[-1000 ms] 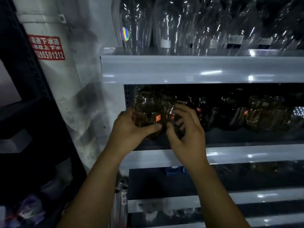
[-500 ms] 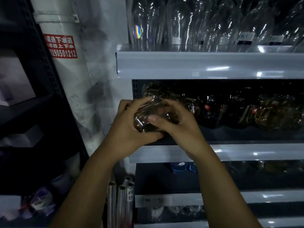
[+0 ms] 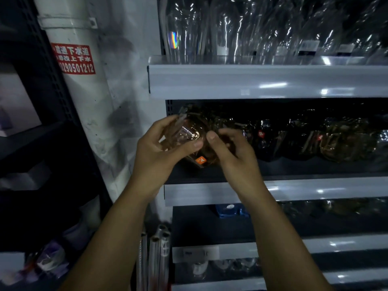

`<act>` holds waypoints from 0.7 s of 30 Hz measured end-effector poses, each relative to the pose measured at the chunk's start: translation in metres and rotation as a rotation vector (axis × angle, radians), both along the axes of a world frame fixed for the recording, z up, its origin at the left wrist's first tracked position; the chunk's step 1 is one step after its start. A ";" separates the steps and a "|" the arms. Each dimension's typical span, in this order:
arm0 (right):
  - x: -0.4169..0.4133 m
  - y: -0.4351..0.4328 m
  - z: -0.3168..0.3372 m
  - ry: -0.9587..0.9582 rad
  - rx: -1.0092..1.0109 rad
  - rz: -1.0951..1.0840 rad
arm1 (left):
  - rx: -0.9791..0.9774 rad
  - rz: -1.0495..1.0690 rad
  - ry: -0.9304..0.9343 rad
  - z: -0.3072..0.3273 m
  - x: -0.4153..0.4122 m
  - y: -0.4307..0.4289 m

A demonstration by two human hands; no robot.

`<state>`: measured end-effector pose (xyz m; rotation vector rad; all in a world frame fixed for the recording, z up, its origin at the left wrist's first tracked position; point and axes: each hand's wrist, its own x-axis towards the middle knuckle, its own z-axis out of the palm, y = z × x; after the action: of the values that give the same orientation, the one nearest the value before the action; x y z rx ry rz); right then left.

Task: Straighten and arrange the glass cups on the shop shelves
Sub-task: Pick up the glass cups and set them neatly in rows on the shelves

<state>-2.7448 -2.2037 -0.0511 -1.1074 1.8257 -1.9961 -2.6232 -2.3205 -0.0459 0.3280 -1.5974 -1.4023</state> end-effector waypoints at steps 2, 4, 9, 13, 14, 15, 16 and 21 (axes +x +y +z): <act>-0.011 0.007 -0.005 0.209 -0.046 -0.177 | -0.100 0.073 -0.070 0.009 -0.003 -0.003; -0.021 0.016 -0.008 0.347 -0.055 -0.296 | -0.186 0.121 -0.148 0.015 -0.006 -0.009; -0.046 0.029 -0.013 0.601 0.068 -0.404 | -0.311 0.106 -0.380 0.013 -0.019 -0.019; -0.058 0.021 -0.016 0.711 0.248 -0.325 | -0.314 0.104 -0.419 0.000 -0.029 -0.022; -0.059 0.019 -0.017 0.715 0.270 -0.320 | -0.313 0.110 -0.423 -0.001 -0.030 -0.022; -0.060 0.018 -0.019 0.717 0.277 -0.324 | -0.317 0.120 -0.423 -0.002 -0.030 -0.022; -0.061 0.017 -0.021 0.714 0.276 -0.331 | -0.325 0.130 -0.416 -0.003 -0.030 -0.021; -0.059 0.016 -0.024 0.666 0.257 -0.296 | -0.356 0.162 -0.430 -0.010 -0.027 -0.018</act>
<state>-2.8034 -2.1876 -0.0746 -1.6249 2.6142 -1.5491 -2.6499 -2.3387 -0.0556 0.5569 -2.0793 -0.9386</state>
